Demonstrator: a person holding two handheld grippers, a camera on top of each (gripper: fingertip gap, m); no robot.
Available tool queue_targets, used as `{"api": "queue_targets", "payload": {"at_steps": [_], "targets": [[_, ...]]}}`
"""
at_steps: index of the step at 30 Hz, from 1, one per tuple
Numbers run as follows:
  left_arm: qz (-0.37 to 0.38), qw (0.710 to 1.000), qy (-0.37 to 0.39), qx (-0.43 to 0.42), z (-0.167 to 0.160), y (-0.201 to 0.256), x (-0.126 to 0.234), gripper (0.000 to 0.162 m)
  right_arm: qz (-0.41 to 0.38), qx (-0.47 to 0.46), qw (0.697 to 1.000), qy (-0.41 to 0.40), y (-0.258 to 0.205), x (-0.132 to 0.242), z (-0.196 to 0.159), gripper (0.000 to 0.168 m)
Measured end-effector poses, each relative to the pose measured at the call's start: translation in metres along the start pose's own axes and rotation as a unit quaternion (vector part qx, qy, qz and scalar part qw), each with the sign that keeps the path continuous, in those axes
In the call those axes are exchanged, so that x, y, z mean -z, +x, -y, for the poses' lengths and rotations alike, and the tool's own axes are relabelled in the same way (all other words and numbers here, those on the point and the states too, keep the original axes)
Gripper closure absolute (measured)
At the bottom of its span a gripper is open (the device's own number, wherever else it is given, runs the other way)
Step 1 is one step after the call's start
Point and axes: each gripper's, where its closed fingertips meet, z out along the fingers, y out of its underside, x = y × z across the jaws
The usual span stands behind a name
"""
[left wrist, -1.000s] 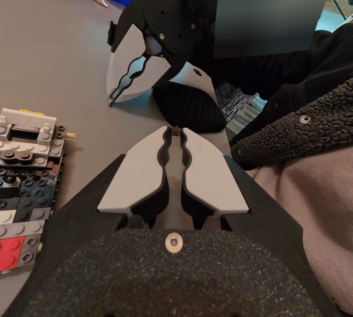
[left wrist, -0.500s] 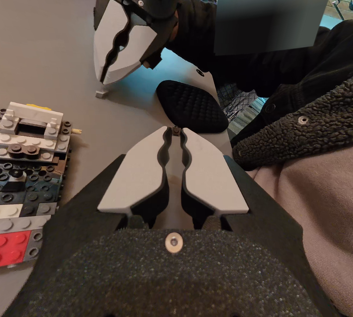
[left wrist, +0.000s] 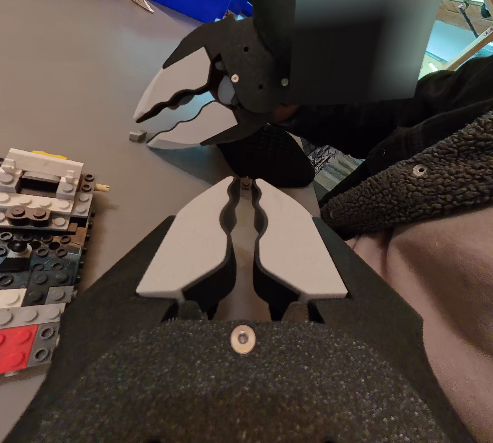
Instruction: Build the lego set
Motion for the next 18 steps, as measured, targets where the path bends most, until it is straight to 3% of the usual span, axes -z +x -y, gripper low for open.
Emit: {"api": "queue_targets", "payload": {"at_steps": [1,7,9,11,13,15,18], "targets": [[-0.001,1.0,0.001,-0.002,0.001,0.001,0.0,0.153,0.005,-0.017,1.0,-0.001,-0.001,-0.002,0.0,0.153],[-0.003,1.0,0.002,-0.011,0.003,0.006,0.002,0.153,0.027,-0.053,0.998,0.015,0.002,-0.006,0.0,0.162],[-0.004,1.0,0.005,-0.01,0.004,0.006,0.003,0.153,0.103,-0.081,0.99,0.047,-0.006,-0.002,0.006,0.162],[-0.003,1.0,0.007,-0.006,0.005,0.005,0.004,0.153,0.228,-0.14,0.958,0.104,-0.02,0.013,0.022,0.162],[0.004,1.0,0.008,0.001,0.004,0.001,0.004,0.153,0.349,-0.202,0.897,0.183,-0.03,0.041,0.046,0.163],[0.001,1.0,0.014,0.015,0.005,-0.002,0.004,0.153,0.411,-0.229,0.848,0.243,-0.03,0.063,0.062,0.163],[0.008,0.999,0.02,0.045,0.004,-0.011,0.006,0.153,0.447,-0.231,0.816,0.282,-0.036,0.079,0.071,0.163]]}}
